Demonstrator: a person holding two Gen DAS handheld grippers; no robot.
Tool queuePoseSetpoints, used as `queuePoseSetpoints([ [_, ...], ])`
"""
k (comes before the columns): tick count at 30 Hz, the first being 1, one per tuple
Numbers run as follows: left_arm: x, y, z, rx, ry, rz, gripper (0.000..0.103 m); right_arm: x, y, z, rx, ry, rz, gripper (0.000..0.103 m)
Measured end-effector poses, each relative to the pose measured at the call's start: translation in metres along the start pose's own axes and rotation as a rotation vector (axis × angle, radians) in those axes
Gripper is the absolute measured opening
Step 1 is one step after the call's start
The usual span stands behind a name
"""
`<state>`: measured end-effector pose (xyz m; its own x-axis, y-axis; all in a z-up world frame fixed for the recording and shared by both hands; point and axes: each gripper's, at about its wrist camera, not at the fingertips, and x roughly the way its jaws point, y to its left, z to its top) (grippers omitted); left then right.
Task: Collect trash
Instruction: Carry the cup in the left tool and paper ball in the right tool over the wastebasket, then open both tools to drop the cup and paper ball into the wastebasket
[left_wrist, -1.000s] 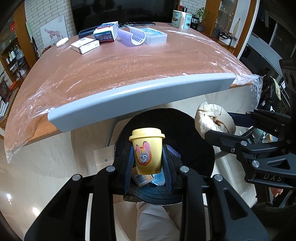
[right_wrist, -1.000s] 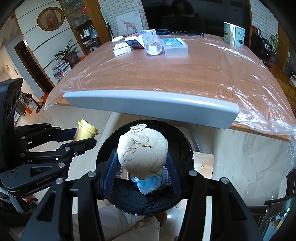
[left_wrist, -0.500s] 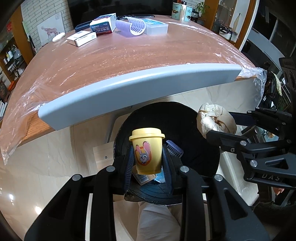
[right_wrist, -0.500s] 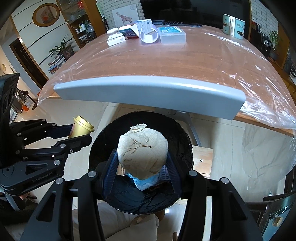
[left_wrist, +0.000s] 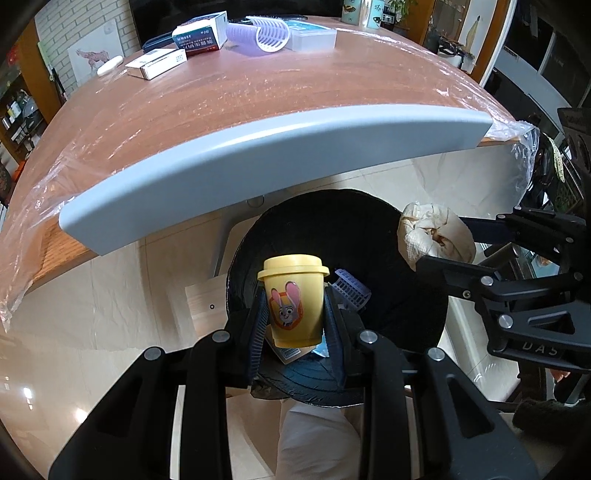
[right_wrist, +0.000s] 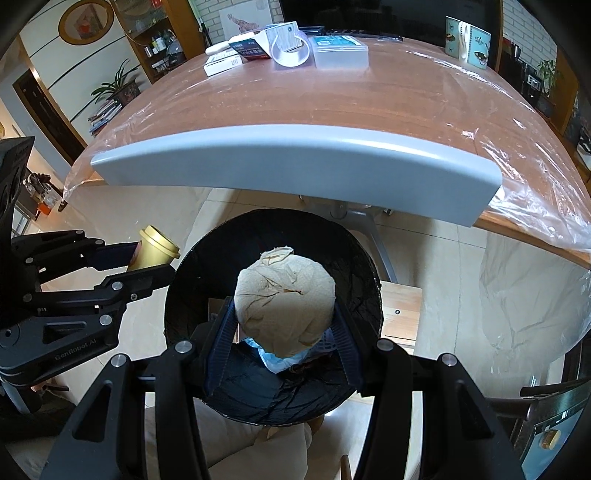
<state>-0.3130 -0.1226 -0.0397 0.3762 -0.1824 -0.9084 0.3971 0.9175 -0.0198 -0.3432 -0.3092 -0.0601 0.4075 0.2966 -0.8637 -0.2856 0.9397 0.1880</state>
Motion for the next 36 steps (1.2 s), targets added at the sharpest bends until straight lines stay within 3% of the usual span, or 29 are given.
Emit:
queuePoseSetpoints([
  [18, 0.006, 0.002, 0.001, -0.009, 0.023, 0.025, 0.032, 0.005, -0.002, -0.003, 0.014, 0.009, -0.022, 0.051],
  [19, 0.007, 0.001, 0.002, -0.010, 0.025, 0.034, 0.037, 0.005, -0.003, -0.003, 0.021, 0.004, -0.027, 0.052],
  [20, 0.007, 0.001, 0.002, -0.013, 0.028, 0.048, 0.051, 0.004, -0.005, -0.003, 0.031, 0.000, -0.026, 0.056],
  [22, 0.004, 0.002, 0.003, -0.022, 0.012, 0.058, 0.062, 0.002, -0.008, -0.004, 0.054, -0.013, -0.022, 0.072],
  [27, 0.002, 0.003, 0.004, -0.030, 0.010, 0.055, 0.063, 0.000, -0.013, -0.004, 0.071, -0.013, -0.014, 0.077],
  [34, -0.008, 0.006, 0.005, -0.052, -0.019, 0.045, 0.084, -0.012, -0.011, -0.005, 0.083, -0.033, 0.021, 0.092],
  [36, -0.011, 0.005, 0.003, -0.054, -0.029, 0.048, 0.085, -0.021, -0.010, -0.003, 0.080, -0.054, 0.020, 0.093],
])
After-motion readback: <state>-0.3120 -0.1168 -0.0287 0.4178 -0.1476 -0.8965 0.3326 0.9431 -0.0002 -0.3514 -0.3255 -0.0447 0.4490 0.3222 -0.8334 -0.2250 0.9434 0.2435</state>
